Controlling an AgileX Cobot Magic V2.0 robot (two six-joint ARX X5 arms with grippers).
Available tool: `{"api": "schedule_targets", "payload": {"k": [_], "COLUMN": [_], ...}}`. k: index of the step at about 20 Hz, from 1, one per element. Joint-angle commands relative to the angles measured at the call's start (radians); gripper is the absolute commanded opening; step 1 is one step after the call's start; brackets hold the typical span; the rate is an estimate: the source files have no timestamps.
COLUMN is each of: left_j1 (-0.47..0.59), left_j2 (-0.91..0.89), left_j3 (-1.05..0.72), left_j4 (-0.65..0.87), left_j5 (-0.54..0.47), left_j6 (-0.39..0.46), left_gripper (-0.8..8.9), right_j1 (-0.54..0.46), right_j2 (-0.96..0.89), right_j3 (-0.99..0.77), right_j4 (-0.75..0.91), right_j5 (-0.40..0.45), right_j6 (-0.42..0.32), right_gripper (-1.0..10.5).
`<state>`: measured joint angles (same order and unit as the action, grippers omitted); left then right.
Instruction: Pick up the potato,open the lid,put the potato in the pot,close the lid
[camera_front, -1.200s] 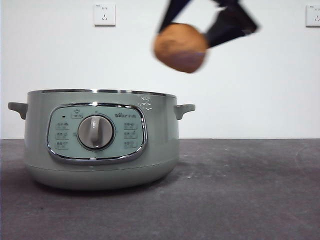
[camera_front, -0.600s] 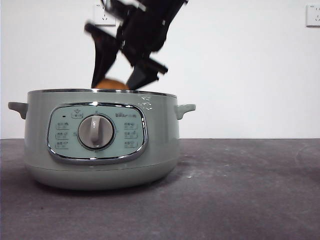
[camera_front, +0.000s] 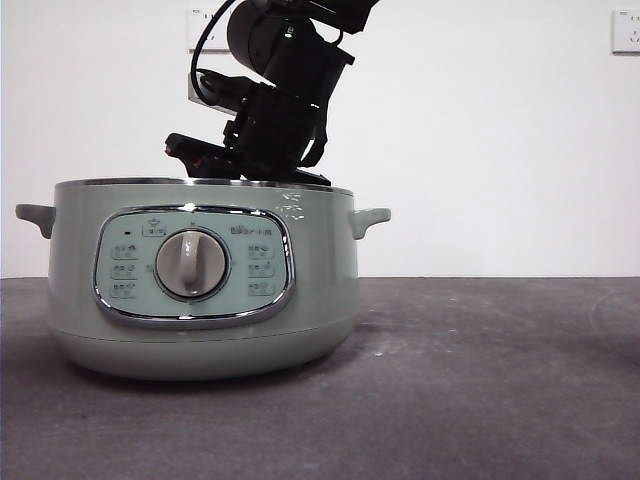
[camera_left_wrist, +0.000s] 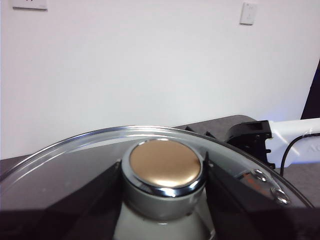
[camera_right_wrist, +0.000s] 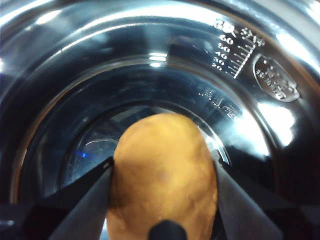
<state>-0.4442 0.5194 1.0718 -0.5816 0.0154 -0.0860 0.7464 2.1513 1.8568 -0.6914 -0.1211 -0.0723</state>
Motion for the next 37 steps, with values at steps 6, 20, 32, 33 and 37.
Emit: {"api": "schedule_targets", "payload": {"k": [6,20,32,33,37], "left_j1": [0.000,0.000,-0.010,-0.012,-0.029], "left_j2": [-0.011,0.168,0.615,0.650,0.751], "left_j3": [0.010,0.010,0.010,0.010,0.010], "left_j4": [0.029,0.077,0.307,0.326,0.374], "left_j5": [-0.016,-0.040,0.044,0.044,0.044], "left_j6": [0.009,0.012,0.011,0.010,0.010], "left_gripper": [-0.09,-0.09,-0.09,-0.09,-0.09], "right_j1": [0.027,0.001,0.001,0.001,0.001], "right_j2": [0.006,-0.623,-1.002,-1.017,-1.048], "right_j3": [0.002,0.002,0.002,0.002,0.002], "right_j4": [-0.008,-0.438,-0.602,-0.619,-0.667], "right_j5": [0.049,0.130,0.275,0.295,0.348], "right_j6": [-0.007,0.074,0.180,0.194,0.212], "right_gripper": [5.0,5.0,5.0,5.0,5.0]}}
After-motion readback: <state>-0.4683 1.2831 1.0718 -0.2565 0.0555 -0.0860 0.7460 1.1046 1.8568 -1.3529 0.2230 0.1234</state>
